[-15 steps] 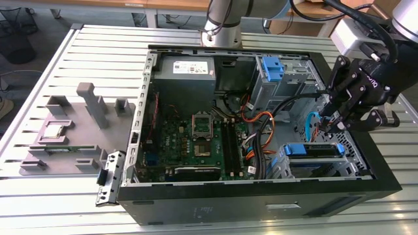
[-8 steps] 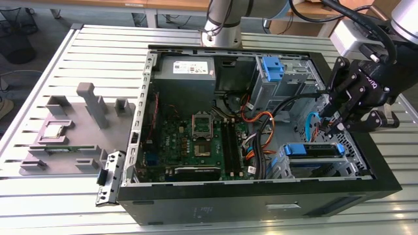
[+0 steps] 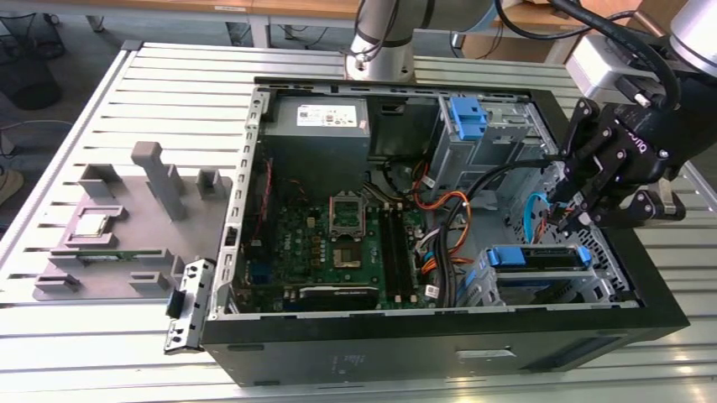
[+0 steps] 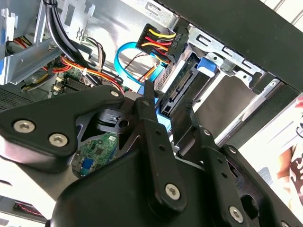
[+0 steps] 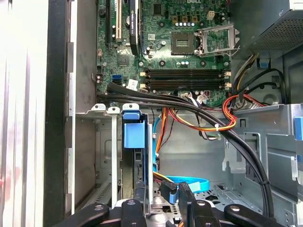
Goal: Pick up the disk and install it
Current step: 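Insert the first disk wire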
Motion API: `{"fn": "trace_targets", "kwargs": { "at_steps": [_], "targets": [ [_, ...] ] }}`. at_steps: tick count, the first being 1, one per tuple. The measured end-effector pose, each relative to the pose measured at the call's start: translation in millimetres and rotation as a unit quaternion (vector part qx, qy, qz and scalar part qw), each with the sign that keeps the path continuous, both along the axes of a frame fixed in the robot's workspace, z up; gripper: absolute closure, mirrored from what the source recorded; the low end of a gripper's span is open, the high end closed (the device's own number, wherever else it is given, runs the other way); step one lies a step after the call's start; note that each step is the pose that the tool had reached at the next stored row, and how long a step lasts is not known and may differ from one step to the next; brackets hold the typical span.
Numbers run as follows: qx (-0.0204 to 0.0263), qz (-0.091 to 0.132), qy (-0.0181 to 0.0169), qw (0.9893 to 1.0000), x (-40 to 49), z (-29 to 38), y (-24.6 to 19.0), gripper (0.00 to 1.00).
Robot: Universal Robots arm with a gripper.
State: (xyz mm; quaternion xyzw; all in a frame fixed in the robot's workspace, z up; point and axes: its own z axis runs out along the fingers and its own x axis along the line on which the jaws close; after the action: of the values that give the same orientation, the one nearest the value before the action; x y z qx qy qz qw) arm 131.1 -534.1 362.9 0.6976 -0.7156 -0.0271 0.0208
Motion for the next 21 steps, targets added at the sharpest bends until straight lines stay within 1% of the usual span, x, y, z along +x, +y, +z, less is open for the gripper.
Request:
{"fn": "trace_targets", "kwargs": {
  "at_steps": [9,10,12,13,15,21],
  "targets": [
    [0.0,0.0,0.0,1.0,0.0,0.0,0.0,0.58],
    [0.0,0.0,0.0,1.0,0.0,0.0,0.0,0.6],
    [0.0,0.0,0.0,1.0,0.0,0.0,0.0,0.72],
    [0.0,0.0,0.0,1.0,0.0,0.0,0.0,0.72],
    [0.0,0.0,0.0,1.0,0.0,0.0,0.0,0.84],
    [-0.0001,0.0,0.0,1.0,0.0,0.0,0.0,0.84]
  ]
}}
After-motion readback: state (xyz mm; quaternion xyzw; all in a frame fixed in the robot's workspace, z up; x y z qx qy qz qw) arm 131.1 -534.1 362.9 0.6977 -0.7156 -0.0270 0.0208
